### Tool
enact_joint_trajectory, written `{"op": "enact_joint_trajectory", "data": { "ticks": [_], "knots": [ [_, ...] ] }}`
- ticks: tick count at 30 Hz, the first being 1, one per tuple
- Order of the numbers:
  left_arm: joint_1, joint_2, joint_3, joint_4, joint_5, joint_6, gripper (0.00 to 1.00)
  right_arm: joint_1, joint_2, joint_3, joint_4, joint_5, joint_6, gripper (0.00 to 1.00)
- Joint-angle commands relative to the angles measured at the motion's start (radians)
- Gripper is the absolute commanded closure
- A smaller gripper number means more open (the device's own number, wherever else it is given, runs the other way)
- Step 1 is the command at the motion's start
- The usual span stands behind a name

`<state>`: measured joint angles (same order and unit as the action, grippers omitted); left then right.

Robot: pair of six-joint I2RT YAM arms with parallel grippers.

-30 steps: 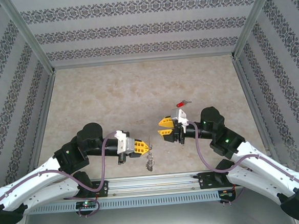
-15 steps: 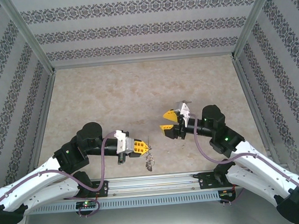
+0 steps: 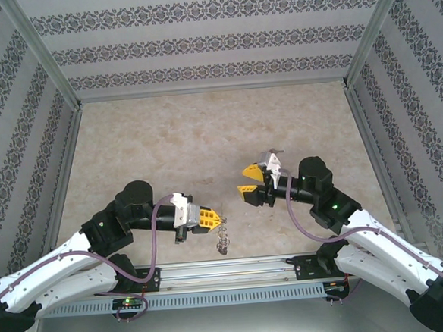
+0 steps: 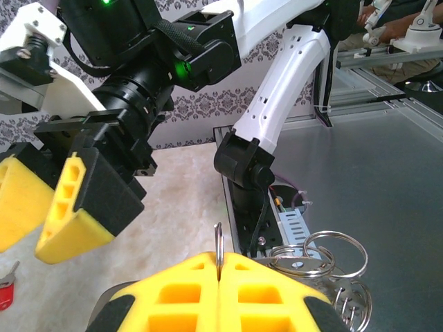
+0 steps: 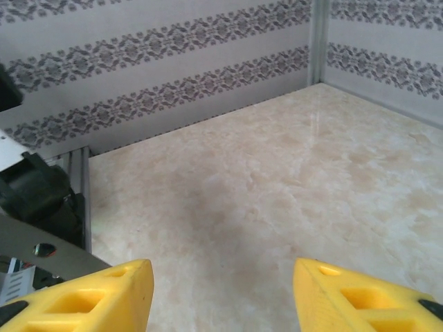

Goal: Put the keys on the keyring

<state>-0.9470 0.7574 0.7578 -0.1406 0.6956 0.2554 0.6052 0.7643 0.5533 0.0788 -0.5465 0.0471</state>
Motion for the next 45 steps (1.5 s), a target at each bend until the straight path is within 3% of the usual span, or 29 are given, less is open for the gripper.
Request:
{"op": "enact_joint_trajectory", "data": {
  "ticks": [1, 5, 12, 23, 29, 33, 36, 41, 45],
  "knots": [
    [0.014, 0.017, 0.026, 0.043, -0.005, 0.021, 1.0, -0.06, 0.046, 0.037, -0.055, 0.087, 0.048, 0.45],
    [0.014, 0.033, 0.024, 0.027, -0.035, 0.049, 1.0, -0.097, 0.085, 0.063, -0.068, 0.031, 0.071, 0.46],
    [0.014, 0.031, 0.023, -0.001, -0.056, 0.07, 1.0, -0.022, -0.01, 0.02, -0.018, -0.017, 0.032, 0.45],
    [0.014, 0.03, 0.002, 0.014, -0.085, 0.062, 1.0, 0.02, -0.034, 0.008, -0.029, 0.027, 0.023, 0.46],
    [0.014, 0.035, -0.009, 0.03, -0.095, 0.06, 1.0, -0.15, 0.165, 0.127, -0.176, 0.21, 0.122, 0.45],
    [0.015, 0.028, -0.02, 0.042, -0.102, 0.055, 1.0, -0.26, 0.332, 0.204, -0.192, 0.118, 0.203, 0.48],
    [0.014, 0.019, -0.022, 0.028, -0.124, 0.06, 1.0, -0.211, 0.327, 0.192, -0.101, 0.045, 0.202, 0.49],
    [0.015, 0.025, -0.034, 0.048, -0.119, 0.061, 1.0, -0.037, 0.177, 0.137, -0.069, 0.066, 0.043, 0.48],
    [0.014, 0.042, -0.027, 0.042, -0.115, 0.062, 1.0, 0.028, 0.069, 0.071, -0.012, -0.01, 0.002, 0.48]
  ]
}}
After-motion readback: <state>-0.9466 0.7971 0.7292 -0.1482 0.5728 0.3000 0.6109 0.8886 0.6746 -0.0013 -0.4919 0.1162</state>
